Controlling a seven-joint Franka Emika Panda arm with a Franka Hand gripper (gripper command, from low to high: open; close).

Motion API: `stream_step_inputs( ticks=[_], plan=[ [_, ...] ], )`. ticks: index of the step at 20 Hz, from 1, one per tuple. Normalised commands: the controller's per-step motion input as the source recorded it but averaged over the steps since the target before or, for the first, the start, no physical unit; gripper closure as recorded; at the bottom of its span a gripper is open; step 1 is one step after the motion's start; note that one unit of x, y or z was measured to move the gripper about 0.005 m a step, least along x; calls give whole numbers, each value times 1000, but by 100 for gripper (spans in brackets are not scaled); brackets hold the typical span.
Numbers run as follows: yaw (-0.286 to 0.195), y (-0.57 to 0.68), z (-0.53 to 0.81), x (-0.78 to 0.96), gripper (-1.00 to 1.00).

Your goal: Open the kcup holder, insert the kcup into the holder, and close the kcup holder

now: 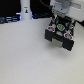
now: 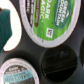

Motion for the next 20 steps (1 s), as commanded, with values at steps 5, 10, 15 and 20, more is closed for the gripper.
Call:
stream_step_inputs(
  ticks=[5, 10, 15, 20],
  plan=[
    [97, -180, 480, 318, -100],
    [96, -295, 500, 376, -100],
    [55, -419, 451, 470, -100],
    [31, -492, 320, 574, -100]
  ],
)
